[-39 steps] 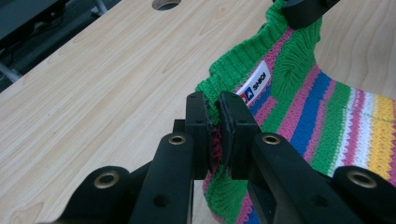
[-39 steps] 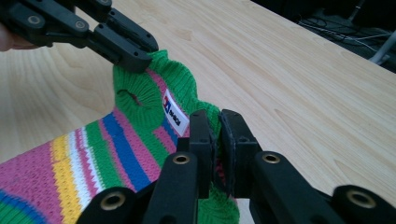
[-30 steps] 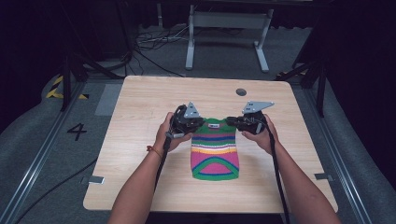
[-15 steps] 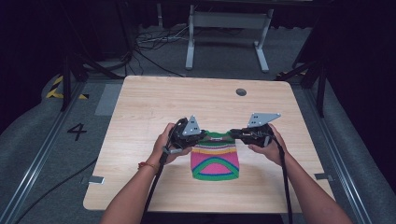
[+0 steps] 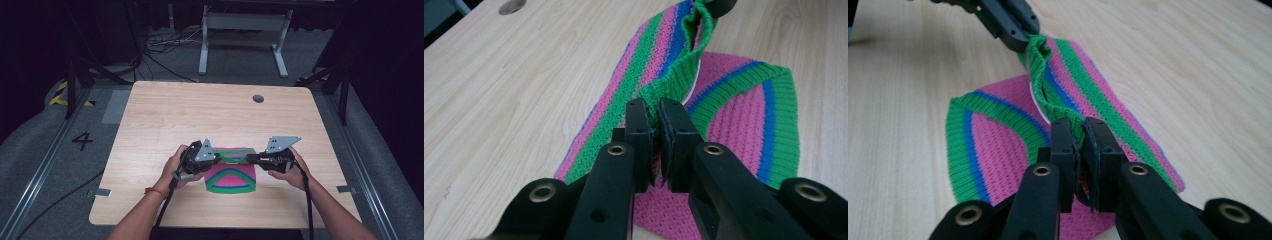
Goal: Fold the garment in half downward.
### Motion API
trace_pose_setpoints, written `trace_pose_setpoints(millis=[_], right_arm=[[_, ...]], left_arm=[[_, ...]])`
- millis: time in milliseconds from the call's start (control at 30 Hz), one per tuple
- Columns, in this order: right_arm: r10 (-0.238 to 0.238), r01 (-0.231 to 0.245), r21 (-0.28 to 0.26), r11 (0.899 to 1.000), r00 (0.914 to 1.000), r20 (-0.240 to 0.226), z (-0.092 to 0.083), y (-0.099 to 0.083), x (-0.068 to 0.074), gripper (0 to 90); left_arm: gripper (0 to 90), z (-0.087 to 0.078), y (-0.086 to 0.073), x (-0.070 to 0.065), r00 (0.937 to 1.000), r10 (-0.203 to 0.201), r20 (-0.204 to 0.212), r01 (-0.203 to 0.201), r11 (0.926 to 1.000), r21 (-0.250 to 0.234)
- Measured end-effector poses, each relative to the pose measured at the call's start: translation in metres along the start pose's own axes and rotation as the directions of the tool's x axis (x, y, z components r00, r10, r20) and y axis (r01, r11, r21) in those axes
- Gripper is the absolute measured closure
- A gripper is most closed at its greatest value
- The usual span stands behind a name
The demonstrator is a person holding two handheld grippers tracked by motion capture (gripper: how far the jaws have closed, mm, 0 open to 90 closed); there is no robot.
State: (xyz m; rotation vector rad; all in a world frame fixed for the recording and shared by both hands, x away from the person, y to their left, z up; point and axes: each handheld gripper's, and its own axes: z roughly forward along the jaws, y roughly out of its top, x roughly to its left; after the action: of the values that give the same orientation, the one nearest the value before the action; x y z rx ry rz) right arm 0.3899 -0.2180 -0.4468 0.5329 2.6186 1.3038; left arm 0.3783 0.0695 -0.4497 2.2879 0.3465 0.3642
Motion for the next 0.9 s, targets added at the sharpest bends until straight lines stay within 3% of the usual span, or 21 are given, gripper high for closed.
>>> trace_pose_setpoints(millis=[433, 767, 900], right_arm=[[-0.033, 0.036, 0.057, 0.998, 0.9979, -0.055, 0.003, -0.013, 0.020, 83.7], [-0.056, 0.066, 0.100, 0.993, 0.9934, -0.101, 0.002, -0.023, 0.035, 83.4], [-0.066, 0.079, 0.121, 0.990, 0.9915, -0.112, 0.003, -0.029, 0.040, 82.7]], left_arm=[[83.4, 0.002, -0.010, -0.020, 0.9983, 0.032, 0.049, -0.035, 0.9980, 0.053], [82.6, 0.004, -0.016, -0.041, 0.9920, 0.063, 0.109, -0.074, 0.9930, 0.093], [81.5, 0.003, -0.020, -0.047, 0.9913, 0.072, 0.110, -0.085, 0.9892, 0.119]])
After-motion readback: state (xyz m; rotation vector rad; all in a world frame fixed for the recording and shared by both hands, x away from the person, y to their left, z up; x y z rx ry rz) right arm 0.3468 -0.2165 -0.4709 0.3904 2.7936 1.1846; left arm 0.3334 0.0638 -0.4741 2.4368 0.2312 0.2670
